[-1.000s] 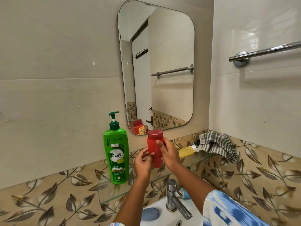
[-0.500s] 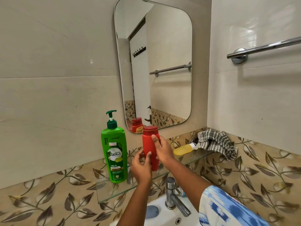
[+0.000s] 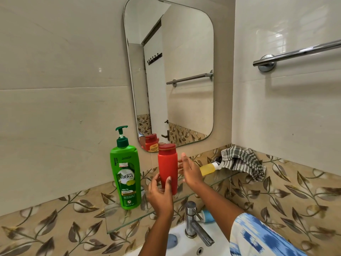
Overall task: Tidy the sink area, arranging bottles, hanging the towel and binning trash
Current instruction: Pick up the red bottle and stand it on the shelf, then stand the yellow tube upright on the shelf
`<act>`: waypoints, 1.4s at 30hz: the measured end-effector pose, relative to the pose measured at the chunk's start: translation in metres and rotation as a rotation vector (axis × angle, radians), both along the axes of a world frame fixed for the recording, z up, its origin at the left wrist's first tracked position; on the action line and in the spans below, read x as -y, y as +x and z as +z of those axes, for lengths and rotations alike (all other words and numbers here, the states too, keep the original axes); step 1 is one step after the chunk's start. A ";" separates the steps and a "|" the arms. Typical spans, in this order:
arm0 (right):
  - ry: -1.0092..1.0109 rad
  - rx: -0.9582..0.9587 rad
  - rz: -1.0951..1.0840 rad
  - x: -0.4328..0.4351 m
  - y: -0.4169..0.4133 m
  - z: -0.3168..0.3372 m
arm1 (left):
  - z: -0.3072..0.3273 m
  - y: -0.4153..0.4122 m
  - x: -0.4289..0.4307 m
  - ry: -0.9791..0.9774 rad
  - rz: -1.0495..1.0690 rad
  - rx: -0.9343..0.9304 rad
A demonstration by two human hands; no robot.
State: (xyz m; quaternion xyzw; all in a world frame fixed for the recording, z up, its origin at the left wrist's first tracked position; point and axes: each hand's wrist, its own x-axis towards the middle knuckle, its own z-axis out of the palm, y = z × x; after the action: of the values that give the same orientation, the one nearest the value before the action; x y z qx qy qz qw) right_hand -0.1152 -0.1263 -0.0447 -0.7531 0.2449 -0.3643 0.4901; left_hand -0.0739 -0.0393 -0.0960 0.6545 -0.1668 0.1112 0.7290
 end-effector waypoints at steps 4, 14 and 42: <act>-0.164 -0.142 -0.206 0.030 -0.012 -0.006 | -0.001 -0.008 -0.004 0.079 0.069 0.093; -0.648 -0.866 -0.222 0.098 -0.024 0.004 | -0.041 -0.044 0.000 1.000 0.028 0.938; -0.779 -1.065 -0.124 0.110 -0.019 -0.001 | -0.050 -0.049 0.005 1.184 0.005 0.845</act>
State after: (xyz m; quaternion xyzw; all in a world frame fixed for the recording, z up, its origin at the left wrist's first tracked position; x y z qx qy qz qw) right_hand -0.1344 -0.2359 -0.0458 -0.9370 0.3468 -0.0316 -0.0282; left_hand -0.1229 -0.0442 -0.1464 0.8408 -0.4647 0.2474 0.1257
